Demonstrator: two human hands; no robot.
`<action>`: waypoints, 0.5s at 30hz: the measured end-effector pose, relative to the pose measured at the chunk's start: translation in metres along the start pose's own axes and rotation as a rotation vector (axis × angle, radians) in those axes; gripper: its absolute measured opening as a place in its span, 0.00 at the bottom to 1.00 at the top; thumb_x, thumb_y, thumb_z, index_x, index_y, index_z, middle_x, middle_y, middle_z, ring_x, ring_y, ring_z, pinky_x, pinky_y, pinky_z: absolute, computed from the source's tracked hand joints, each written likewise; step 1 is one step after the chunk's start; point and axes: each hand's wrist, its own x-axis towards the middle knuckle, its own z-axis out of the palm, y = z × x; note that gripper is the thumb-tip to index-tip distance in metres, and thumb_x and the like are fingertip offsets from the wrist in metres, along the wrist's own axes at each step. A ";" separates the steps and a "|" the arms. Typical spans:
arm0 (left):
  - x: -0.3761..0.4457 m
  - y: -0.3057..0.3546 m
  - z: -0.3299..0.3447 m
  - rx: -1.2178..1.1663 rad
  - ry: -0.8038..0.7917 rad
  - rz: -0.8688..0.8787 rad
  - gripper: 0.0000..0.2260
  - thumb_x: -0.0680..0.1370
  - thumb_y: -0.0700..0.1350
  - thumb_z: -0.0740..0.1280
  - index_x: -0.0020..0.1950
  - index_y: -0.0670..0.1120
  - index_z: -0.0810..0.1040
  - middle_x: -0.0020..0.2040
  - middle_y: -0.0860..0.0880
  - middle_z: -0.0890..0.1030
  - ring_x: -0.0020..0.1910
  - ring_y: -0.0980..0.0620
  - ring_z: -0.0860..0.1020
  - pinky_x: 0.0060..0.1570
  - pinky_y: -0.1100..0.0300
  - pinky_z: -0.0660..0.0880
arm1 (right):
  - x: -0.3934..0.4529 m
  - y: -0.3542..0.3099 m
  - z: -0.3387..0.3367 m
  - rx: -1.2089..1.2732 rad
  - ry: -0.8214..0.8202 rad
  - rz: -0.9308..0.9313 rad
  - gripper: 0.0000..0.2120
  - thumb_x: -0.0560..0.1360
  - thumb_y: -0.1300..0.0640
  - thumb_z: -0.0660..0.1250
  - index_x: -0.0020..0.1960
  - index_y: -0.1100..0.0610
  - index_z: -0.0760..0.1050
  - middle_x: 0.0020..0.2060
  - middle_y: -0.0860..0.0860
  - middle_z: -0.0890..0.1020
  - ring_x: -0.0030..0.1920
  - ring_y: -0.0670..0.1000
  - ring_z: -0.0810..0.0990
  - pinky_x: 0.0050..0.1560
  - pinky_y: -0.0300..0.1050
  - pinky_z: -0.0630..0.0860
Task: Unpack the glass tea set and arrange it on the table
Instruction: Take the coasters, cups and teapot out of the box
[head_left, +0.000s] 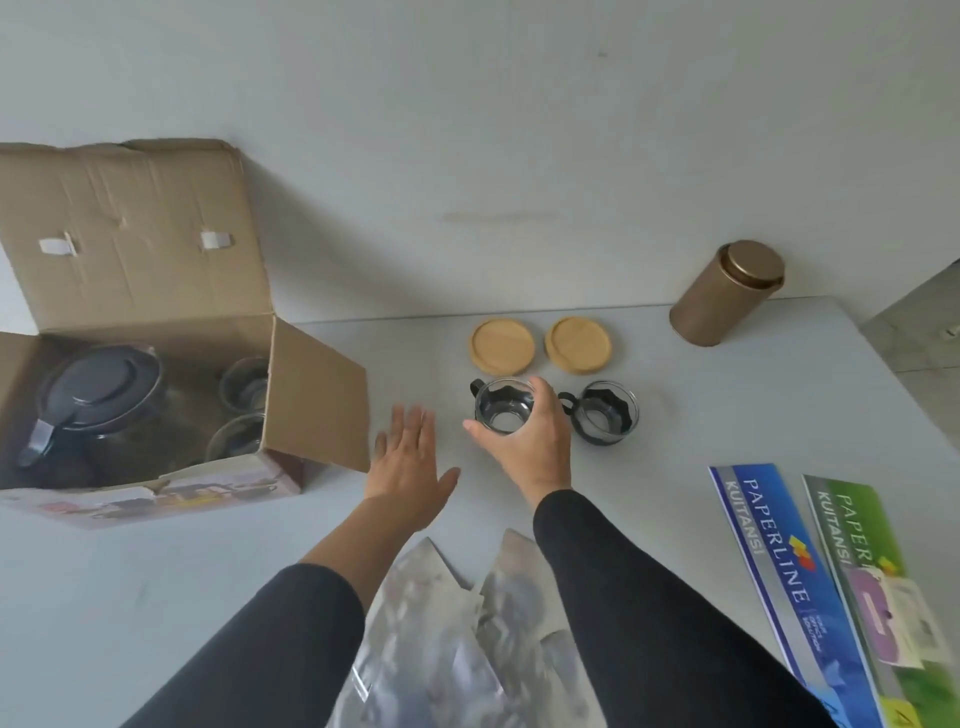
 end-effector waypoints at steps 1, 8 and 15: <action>0.003 0.001 0.007 0.000 -0.029 -0.023 0.35 0.81 0.59 0.53 0.77 0.41 0.39 0.78 0.46 0.39 0.76 0.45 0.36 0.75 0.49 0.43 | 0.003 0.006 0.000 0.014 -0.005 0.010 0.41 0.59 0.44 0.79 0.66 0.55 0.67 0.59 0.49 0.75 0.61 0.49 0.73 0.61 0.40 0.69; 0.014 0.005 0.020 0.014 -0.084 -0.078 0.38 0.80 0.61 0.52 0.77 0.42 0.35 0.77 0.45 0.35 0.77 0.46 0.36 0.74 0.50 0.43 | 0.015 0.032 0.007 0.068 -0.025 0.031 0.41 0.58 0.46 0.80 0.65 0.57 0.67 0.59 0.51 0.76 0.60 0.51 0.73 0.60 0.41 0.70; 0.016 0.005 0.019 -0.006 -0.121 -0.092 0.38 0.80 0.60 0.54 0.77 0.43 0.34 0.77 0.46 0.33 0.76 0.47 0.35 0.74 0.49 0.42 | 0.017 0.034 0.009 0.072 -0.053 0.001 0.42 0.59 0.48 0.80 0.67 0.58 0.66 0.61 0.52 0.74 0.62 0.51 0.73 0.61 0.38 0.68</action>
